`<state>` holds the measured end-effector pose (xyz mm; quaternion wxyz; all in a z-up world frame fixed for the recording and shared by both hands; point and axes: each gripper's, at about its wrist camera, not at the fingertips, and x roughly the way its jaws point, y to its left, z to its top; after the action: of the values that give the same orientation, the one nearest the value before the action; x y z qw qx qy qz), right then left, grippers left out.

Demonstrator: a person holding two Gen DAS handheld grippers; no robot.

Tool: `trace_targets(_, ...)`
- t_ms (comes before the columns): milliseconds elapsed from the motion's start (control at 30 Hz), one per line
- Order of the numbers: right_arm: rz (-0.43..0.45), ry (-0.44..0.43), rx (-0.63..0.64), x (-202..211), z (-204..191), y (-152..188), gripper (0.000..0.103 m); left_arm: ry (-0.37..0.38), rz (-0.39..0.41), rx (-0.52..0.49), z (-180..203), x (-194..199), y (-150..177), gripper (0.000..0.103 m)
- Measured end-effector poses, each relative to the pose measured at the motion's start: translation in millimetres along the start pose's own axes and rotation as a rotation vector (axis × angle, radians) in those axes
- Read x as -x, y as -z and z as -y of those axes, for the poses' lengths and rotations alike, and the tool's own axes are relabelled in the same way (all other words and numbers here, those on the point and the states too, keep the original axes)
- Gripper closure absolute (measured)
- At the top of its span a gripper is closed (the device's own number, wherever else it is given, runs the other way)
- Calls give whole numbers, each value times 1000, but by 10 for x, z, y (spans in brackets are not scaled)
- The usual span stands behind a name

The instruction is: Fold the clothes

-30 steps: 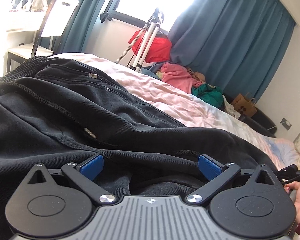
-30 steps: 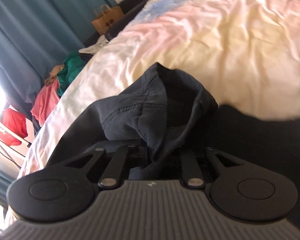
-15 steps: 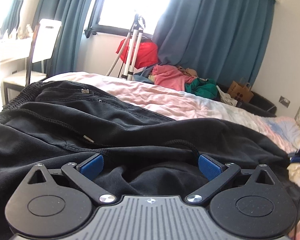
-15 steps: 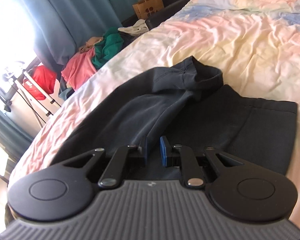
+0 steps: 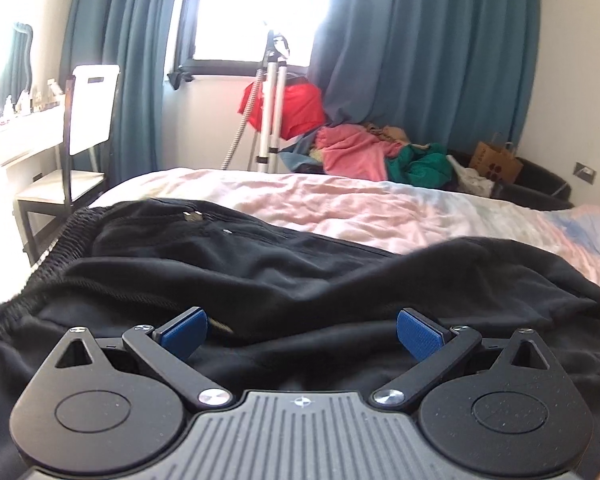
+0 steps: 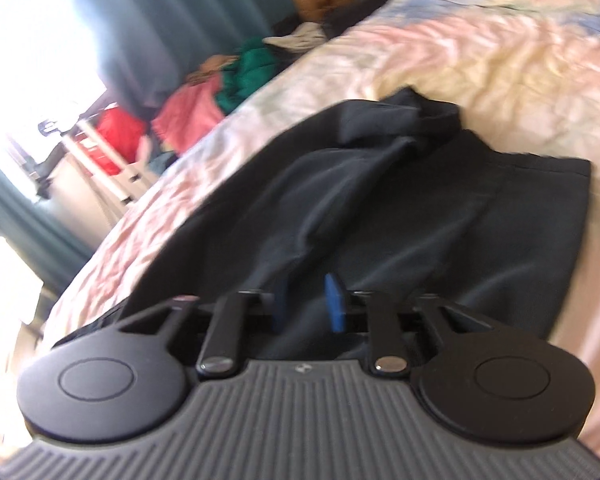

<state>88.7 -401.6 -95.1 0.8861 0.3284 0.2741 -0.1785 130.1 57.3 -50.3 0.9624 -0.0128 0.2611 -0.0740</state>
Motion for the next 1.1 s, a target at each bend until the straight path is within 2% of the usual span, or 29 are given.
trace_targets(33, 5, -12, 13, -22, -20, 15, 44, -27, 4, -10, -94, -68, -97, 1)
trace_targets(67, 7, -15, 22, -47, -36, 32, 34, -54, 9, -19, -187, -137, -194, 1)
trace_targets(233, -49, -1, 34, -278, -96, 70, 33, -235, 2, -63, -914, -637, -621, 1)
trace_targets(300, -63, 13, 32, -382, -117, 81, 33, -265, -17, -38, -1227, -853, -725, 1)
trace_targets(367, -68, 22, 34, -468, -145, 97, 33, -258, -41, -4, -1555, -1086, -791, 1)
trace_targets(500, -84, 51, 39, -636, -192, 143, 33, -180, -151, 99, -2106, -1503, -790, 1)
trace_targets(567, -101, 63, 20, -721, -206, 158, 33, -119, -203, 140, -2295, -1640, -753, 2)
trace_targets(700, -143, 70, 4, -868, -244, 181, 33, -71, -258, 126, -2400, -1815, -694, 3)
trace_targets(800, -153, 77, 10, -923, -276, 212, 33, -32, -335, 71, -2321, -1965, -640, 19)
trace_targets(867, -157, 83, 13, -948, -289, 228, 33, -85, -317, 47, -2249, -1942, -634, 20)
trace_targets(900, -160, 87, 15, -957, -294, 234, 33, -114, -304, 40, -2218, -1922, -634, 25)
trace_targets(933, -162, 90, 15, -961, -296, 240, 33, -143, -291, 33, -2188, -1902, -633, 37)
trace_targets(1100, -148, 98, 3, -910, -258, 256, 33, -283, -195, 12, -1977, -1683, -714, 60)
